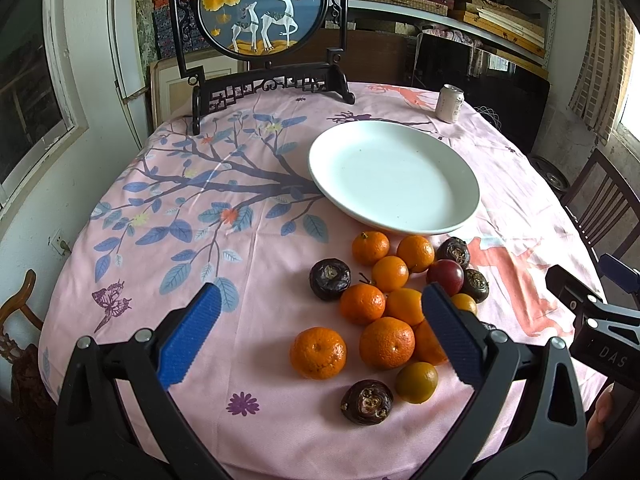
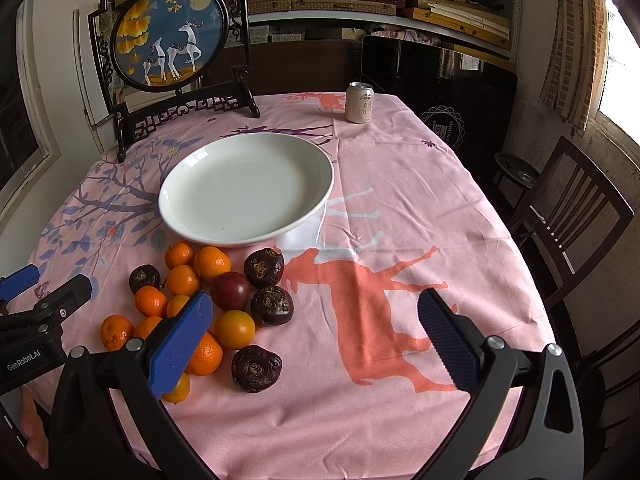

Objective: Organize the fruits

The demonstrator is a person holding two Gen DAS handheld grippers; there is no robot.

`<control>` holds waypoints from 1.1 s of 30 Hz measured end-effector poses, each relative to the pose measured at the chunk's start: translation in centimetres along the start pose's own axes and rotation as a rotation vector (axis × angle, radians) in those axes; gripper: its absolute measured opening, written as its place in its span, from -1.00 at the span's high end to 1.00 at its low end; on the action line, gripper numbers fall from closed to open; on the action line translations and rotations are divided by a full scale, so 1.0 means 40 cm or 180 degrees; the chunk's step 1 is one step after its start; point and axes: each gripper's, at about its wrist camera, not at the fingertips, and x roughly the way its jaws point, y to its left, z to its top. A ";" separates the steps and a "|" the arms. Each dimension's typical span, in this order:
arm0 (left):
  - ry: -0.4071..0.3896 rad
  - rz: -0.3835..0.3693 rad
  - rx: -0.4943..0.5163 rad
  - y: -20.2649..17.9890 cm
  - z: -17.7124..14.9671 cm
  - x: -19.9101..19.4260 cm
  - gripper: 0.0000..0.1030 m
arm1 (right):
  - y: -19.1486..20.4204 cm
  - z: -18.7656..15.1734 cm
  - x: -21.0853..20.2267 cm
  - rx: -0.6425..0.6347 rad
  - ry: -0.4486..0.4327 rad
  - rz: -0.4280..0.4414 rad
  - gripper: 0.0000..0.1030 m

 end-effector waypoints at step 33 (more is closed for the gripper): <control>0.0216 0.0092 0.0044 0.092 -0.187 -0.004 -0.96 | 0.032 -0.168 0.081 -0.0447 0.0418 0.0750 -0.80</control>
